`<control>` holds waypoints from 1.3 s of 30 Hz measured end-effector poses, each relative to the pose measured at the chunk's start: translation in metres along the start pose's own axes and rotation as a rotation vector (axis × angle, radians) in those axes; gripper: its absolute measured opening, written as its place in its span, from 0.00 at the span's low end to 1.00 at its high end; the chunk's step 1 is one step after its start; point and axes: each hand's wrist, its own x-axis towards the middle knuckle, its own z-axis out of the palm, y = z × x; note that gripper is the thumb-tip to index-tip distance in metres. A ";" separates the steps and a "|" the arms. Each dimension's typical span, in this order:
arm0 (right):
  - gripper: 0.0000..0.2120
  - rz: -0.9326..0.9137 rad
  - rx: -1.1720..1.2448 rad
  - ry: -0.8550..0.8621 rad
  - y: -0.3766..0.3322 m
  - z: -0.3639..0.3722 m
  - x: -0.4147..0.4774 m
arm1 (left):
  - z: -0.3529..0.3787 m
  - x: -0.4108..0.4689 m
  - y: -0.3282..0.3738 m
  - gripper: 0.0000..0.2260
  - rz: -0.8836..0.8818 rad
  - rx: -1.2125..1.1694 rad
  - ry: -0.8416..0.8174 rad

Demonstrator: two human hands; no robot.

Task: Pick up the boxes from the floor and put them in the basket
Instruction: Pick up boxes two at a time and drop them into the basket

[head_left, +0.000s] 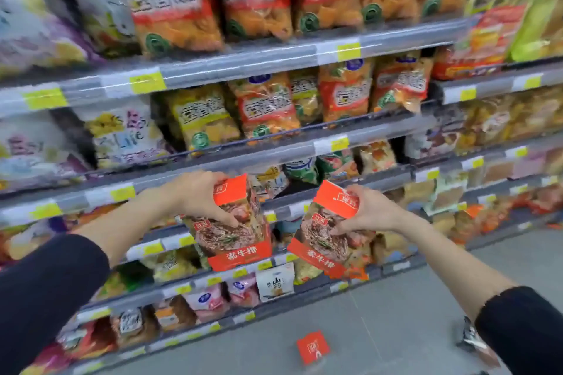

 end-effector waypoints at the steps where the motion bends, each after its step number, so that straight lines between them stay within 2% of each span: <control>1: 0.37 -0.055 -0.021 -0.040 -0.020 0.006 0.003 | 0.001 -0.028 -0.011 0.55 -0.070 -0.021 0.025; 3: 0.40 -0.163 -0.063 -0.113 -0.060 0.021 0.008 | 0.005 -0.084 -0.030 0.48 -0.210 -0.036 0.061; 6: 0.39 -0.337 -0.147 -0.247 -0.128 0.056 0.008 | 0.017 -0.172 -0.055 0.48 -0.424 -0.028 0.095; 13: 0.58 -0.727 -0.360 -0.448 -0.300 0.165 -0.033 | 0.057 -0.379 -0.101 0.46 -0.834 -0.146 0.188; 17: 0.47 -0.892 -0.406 -0.547 -0.395 0.243 -0.085 | 0.087 -0.490 -0.127 0.47 -1.024 -0.244 0.241; 20: 0.44 -1.012 -0.419 -0.634 -0.463 0.309 -0.126 | 0.109 -0.575 -0.149 0.49 -1.161 -0.329 0.276; 24: 0.42 -1.145 -0.428 -0.709 -0.550 0.395 -0.188 | 0.135 -0.691 -0.179 0.41 -1.312 -0.402 0.296; 28: 0.31 -1.214 -0.376 -0.777 -0.619 0.475 -0.246 | 0.155 -0.795 -0.209 0.39 -1.431 -0.381 0.283; 35: 0.35 -1.297 -0.379 -0.893 -0.718 0.582 -0.303 | 0.182 -0.916 -0.272 0.44 -1.555 -0.387 0.254; 39: 0.39 -1.322 -0.404 -0.925 -0.773 0.635 -0.307 | 0.193 -0.956 -0.323 0.41 -1.578 -0.384 0.235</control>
